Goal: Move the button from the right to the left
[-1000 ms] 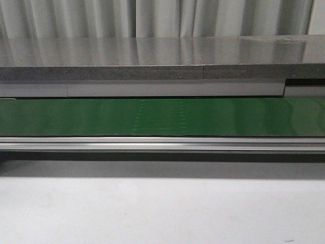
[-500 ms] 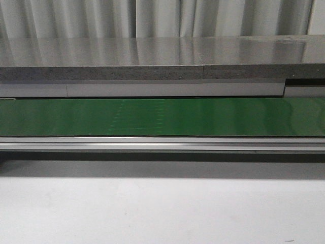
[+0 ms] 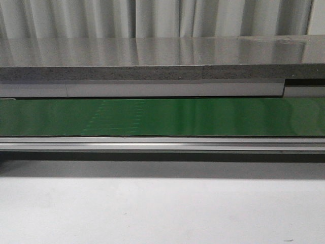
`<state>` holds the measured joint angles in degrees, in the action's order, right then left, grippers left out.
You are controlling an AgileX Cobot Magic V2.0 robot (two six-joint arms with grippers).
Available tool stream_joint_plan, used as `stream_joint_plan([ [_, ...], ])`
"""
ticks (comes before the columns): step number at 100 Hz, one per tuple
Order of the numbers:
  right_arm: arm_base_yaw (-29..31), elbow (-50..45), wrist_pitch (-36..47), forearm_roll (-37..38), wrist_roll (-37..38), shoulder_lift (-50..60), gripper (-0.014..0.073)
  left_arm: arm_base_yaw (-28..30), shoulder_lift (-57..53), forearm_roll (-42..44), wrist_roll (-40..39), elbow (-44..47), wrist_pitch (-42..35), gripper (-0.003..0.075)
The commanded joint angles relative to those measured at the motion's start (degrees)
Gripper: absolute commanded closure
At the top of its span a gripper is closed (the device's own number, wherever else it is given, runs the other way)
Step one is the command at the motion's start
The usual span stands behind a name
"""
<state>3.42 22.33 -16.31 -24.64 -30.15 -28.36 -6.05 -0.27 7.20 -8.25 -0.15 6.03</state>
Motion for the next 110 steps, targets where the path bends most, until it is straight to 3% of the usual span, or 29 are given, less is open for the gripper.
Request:
stream_joint_plan([
  [1,-0.7,1.5,4.5,3.4,2.6,-0.1,0.0658,-0.4,-2.1,-0.2,-0.7,2.3,-4.1,0.0715],
  [33,-5.0,-0.3,9.3,27.5,26.3,3.8,0.0658,-0.4,-2.1,-0.2,-0.7,2.3,-4.1,0.0715],
  [52,-5.0,-6.5,13.3,27.9,27.9,11.4,0.0658,-0.4,-2.1,-0.2,-0.7,2.3,-4.1,0.0715],
  [88,-5.0,-18.8,13.6,27.9,28.9,27.8,0.0658,-0.4,-2.1,-0.2,-0.7,2.3,-4.1,0.0715],
  [110,-5.0,-22.5,14.3,27.9,30.1,29.9,0.0658,-0.4,-2.1,-0.2,-0.7,2.3,-4.1,0.0715],
])
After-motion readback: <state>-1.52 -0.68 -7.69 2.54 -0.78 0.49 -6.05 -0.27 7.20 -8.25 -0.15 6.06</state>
